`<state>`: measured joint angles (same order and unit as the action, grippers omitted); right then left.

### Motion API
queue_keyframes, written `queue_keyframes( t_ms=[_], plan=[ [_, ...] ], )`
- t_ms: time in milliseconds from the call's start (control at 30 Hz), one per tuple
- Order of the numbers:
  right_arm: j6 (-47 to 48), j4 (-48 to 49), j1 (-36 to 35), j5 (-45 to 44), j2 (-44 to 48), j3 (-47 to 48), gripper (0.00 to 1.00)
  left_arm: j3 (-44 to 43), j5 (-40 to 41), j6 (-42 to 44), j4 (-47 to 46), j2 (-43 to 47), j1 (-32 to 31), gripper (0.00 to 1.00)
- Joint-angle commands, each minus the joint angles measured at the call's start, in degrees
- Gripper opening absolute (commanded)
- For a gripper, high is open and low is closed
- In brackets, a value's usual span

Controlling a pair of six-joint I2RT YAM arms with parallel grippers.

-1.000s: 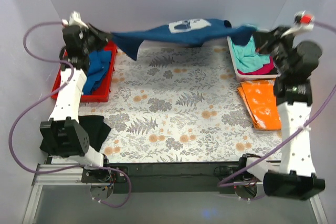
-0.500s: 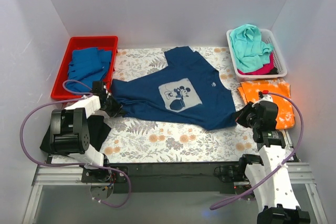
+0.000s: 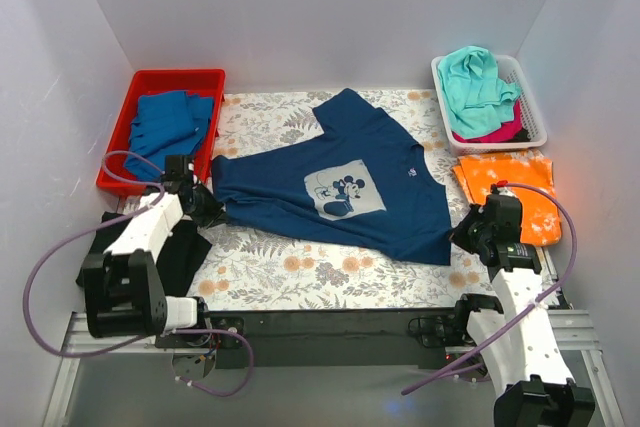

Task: Fold and stack the t-shirts
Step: Flatten out the tshirt

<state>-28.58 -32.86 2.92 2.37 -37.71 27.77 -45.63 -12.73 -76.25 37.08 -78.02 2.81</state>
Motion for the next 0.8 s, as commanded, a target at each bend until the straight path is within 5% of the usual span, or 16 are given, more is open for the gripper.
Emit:
queue_keyframes(
  t_ms=[0, 200, 500, 667, 767],
  plan=[
    [-0.4, 0.3, -0.6, -4.8, -1.6, 4.2, 0.01, -1.4, 3.7, -0.4, 8.3, 9.1, -0.1, 0.00],
    [0.2, -0.7, -1.6, -9.6, -2.6, 6.9, 0.01, -1.2, 3.2, -0.5, 9.6, 11.0, -0.2, 0.00],
    [0.5, -3.4, -2.8, -16.2, -7.0, 12.7, 0.01, -0.9, 16.1, -10.2, 28.0, 18.0, -2.0, 0.00],
    [0.7, -4.2, -4.4, -16.3, -9.9, 15.1, 0.01, -1.1, 18.6, -11.2, 29.8, 21.7, -2.0, 0.46],
    [0.9, -4.2, -4.6, -16.3, -10.7, 15.6, 0.01, -0.4, 17.2, -9.6, 27.8, 22.1, -2.0, 0.47]
  ],
)
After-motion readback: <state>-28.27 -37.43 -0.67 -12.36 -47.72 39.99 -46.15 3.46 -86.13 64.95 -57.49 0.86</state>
